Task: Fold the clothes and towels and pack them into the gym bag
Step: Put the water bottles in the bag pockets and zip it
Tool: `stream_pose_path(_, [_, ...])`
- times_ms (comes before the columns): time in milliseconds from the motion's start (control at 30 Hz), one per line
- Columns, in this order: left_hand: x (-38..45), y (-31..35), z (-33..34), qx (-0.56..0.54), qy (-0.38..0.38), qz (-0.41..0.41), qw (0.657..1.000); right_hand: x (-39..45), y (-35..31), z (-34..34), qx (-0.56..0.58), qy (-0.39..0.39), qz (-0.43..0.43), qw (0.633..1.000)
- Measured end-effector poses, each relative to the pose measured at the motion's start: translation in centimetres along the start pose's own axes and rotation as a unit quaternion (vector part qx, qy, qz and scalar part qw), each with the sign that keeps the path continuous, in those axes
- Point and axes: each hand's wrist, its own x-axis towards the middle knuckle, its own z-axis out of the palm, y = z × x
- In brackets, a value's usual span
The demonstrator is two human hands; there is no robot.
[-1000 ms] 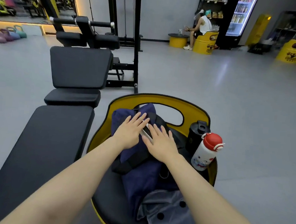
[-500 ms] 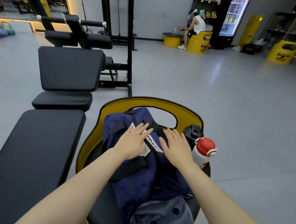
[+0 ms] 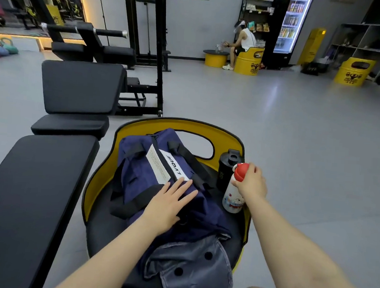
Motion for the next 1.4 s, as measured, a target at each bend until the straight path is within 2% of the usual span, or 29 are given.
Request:
stream_pose_path(133, [-1.3, -0.2, 2.2, 0.010, 0.067, -0.023, 0.997, -0.2, 0.7, 1.2, 0.066, 0.030, -0.021, 0.997])
stream_pose_path(267, [-2.3, 1.5, 3.7, 0.027, 0.098, -0.004, 0.995, -1.3, 0.4, 2.2, 0.149, 0.021, -0.036, 0.988])
stream_pose_path(433, [-2.9, 2.8, 4.6, 0.034, 0.051, 0.017, 0.998, -3.4, 0.5, 2.5, 0.185, 0.034, -0.042, 0.981])
stream_pose_path(567, [-2.6, 3.3, 5.1, 0.070, -0.040, -0.007, 0.997, -5.5, 0.7, 1.7, 0.212, 0.033, -0.013, 0.977])
stream_pose_path(700, [-2.6, 3.8, 5.2, 0.036, -0.031, -0.055, 0.997, -8.2, 0.7, 0.4, 0.224, 0.047, -0.039, 0.973])
stream_pose_path(900, [-1.8, 4.7, 5.4, 0.034, -0.015, -0.077, 0.996, -12.1, 1.6, -1.8, 0.265, 0.085, -0.071, 0.958])
stream_pose_path(1167, [-0.5, 4.0, 3.3, 0.003, 0.050, -0.078, 0.996, -16.5, 3.6, -3.6, 0.298, 0.108, -0.097, 0.943])
stream_pose_path(1267, [-0.2, 3.6, 1.8, -0.051, 0.117, -0.111, 0.986, -17.3, 4.3, -4.3, 0.279, 0.105, -0.121, 0.947])
stream_pose_path(1400, [-0.1, 3.0, -0.1, -0.156, 0.226, -0.158, 0.949, -18.1, 5.3, -5.0, 0.285, 0.096, -0.142, 0.943])
